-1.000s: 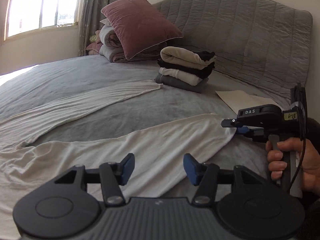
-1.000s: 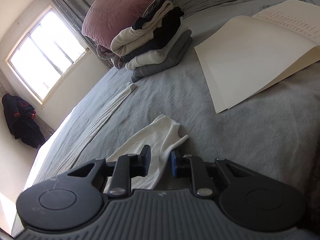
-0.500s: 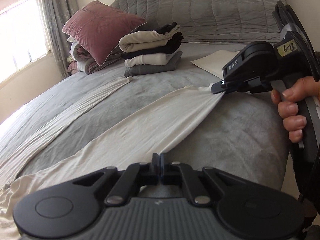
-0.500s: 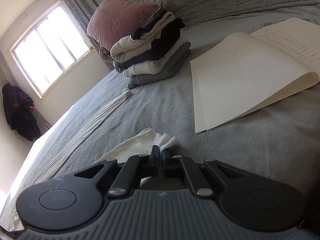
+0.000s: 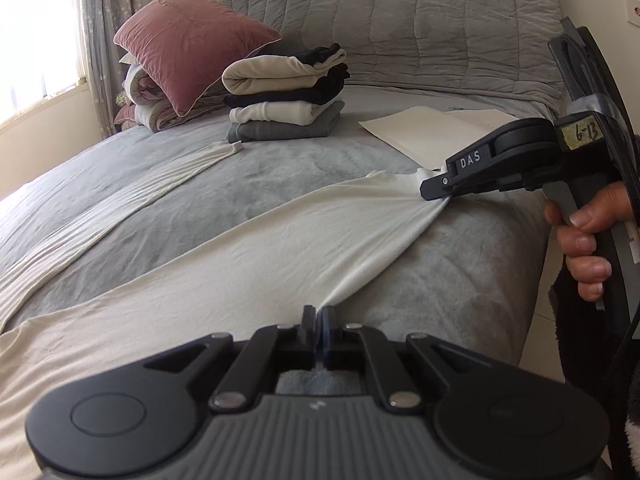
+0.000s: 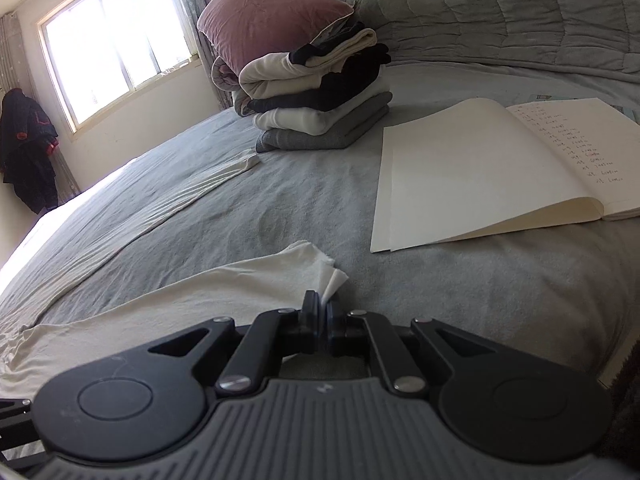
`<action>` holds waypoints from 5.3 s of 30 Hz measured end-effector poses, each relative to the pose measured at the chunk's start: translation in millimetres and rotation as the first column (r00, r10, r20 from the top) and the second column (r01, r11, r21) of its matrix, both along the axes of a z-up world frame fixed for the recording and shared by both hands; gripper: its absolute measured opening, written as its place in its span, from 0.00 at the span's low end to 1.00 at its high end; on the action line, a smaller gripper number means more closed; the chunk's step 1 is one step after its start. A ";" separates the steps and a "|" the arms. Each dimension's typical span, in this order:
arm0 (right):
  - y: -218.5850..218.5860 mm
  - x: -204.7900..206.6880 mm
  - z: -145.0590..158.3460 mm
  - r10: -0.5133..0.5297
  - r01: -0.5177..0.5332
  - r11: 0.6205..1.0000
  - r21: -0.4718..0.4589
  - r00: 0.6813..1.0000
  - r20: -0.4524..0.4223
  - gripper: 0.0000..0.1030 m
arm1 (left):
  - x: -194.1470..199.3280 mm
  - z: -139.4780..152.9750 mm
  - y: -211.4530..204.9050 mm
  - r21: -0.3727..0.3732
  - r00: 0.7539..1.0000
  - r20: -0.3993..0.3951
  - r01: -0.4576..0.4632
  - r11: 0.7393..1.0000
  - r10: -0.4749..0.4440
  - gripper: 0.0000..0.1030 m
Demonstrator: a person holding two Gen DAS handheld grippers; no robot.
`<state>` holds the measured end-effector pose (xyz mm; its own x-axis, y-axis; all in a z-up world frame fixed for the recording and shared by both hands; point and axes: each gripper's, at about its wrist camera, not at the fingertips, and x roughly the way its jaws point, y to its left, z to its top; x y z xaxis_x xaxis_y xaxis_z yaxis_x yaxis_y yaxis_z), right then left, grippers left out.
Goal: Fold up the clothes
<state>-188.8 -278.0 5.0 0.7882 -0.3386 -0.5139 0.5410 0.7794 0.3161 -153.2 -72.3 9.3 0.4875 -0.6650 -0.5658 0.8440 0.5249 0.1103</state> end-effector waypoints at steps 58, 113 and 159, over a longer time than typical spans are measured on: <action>58.7 37.8 23.9 0.391 -0.380 0.866 -0.326 0.920 -0.033 0.55 | 121.6 17.9 278.0 -0.030 0.451 -0.203 -0.890 0.454 0.869 0.34; 195.6 97.4 41.4 0.744 -0.763 0.600 -0.241 0.643 -0.182 0.40 | 139.5 47.0 324.7 -0.045 0.172 -0.258 -0.985 0.166 0.951 0.43; 360.1 479.8 24.5 0.806 -0.909 0.391 -0.144 0.413 -0.424 0.52 | 243.3 -2.3 356.6 -0.208 0.351 -0.469 -0.936 0.286 0.811 0.15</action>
